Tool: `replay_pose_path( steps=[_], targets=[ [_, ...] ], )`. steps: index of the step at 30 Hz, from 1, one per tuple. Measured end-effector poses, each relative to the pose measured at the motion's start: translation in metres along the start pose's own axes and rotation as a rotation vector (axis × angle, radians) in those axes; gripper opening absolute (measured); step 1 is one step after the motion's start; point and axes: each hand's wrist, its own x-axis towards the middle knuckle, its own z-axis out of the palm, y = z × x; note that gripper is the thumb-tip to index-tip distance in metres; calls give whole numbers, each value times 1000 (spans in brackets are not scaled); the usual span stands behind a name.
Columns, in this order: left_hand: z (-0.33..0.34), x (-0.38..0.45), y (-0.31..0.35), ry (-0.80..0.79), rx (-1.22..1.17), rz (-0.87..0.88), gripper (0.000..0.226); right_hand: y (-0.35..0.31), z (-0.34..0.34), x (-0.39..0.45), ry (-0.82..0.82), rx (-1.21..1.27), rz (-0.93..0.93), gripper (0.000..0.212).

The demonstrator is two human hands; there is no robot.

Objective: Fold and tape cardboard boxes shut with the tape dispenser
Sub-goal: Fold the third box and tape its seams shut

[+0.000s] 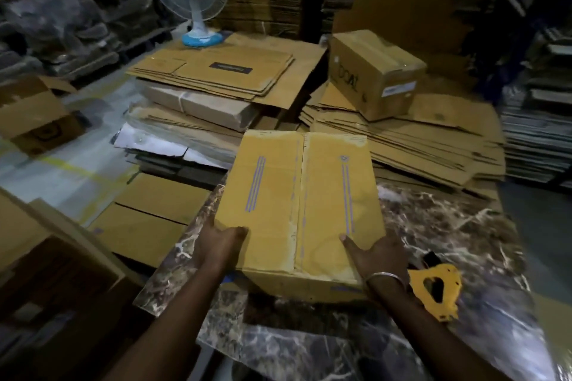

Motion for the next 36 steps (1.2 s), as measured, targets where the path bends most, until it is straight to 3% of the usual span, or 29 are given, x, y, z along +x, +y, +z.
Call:
replay_pose_path(
  steps=[6,11,15,19,23,27,32,36],
  targets=[
    [-4,1,-35,-5,83,14,68,23,10,-33,42,-10,43,119],
    [-14,15,-51,-46,181,96,88,31,25,-44,3,3,83,124],
    [-18,23,-47,-66,336,212,91,23,27,-52,9,-38,103,121],
    [-8,34,-40,-87,461,363,94,-1,19,-44,113,-128,-94,106],
    [0,56,-28,-153,586,614,94,-23,21,-22,-42,-304,-415,88],
    [20,78,-14,-275,701,762,90,-25,31,-27,-71,-427,-398,73],
    [43,71,1,-313,745,768,76,-24,27,-37,-30,-461,-362,76],
    [59,59,6,-416,765,905,81,-17,26,-46,-18,-472,-357,78]
  ],
)
